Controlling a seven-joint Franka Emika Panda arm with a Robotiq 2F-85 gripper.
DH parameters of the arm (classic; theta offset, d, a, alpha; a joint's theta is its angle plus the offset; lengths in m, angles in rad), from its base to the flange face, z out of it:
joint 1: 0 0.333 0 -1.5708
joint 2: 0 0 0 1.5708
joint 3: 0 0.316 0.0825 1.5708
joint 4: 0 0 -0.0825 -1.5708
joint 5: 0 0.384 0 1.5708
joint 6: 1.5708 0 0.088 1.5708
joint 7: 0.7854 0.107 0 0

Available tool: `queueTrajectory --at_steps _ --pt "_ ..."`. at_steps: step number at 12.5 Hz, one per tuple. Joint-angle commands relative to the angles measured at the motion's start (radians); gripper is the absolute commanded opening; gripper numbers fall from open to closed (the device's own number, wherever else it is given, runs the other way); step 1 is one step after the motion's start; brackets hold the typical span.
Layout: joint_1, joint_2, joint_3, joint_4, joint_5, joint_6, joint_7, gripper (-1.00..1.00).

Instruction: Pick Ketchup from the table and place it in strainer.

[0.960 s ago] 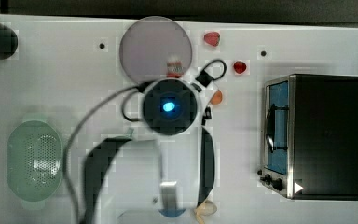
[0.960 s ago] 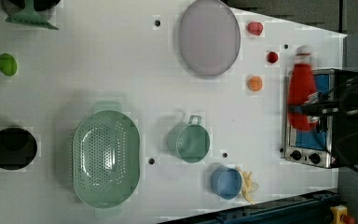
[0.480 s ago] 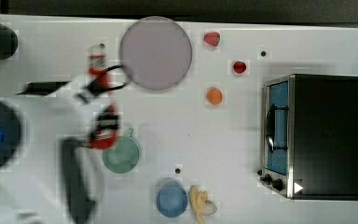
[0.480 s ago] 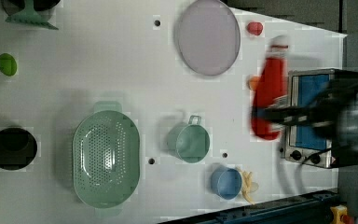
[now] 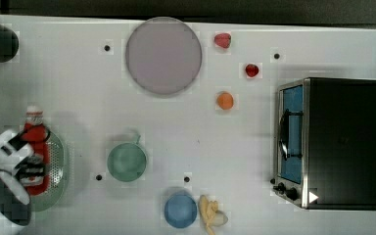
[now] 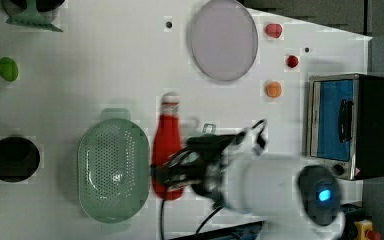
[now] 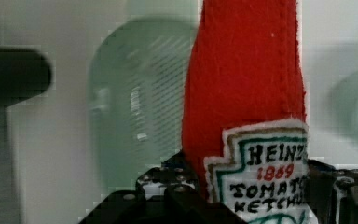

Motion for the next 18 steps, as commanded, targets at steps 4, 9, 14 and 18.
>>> queueTrajectory --at_steps 4,9,14,18 --pt "0.014 0.181 -0.001 0.027 -0.017 0.209 0.236 1.00" --pt "-0.062 -0.014 -0.013 0.034 -0.013 0.007 0.306 1.00" --pt "-0.218 -0.286 -0.199 0.097 -0.013 -0.354 0.167 1.00" --pt "-0.252 -0.376 -0.443 0.106 -0.013 -0.405 0.161 1.00"
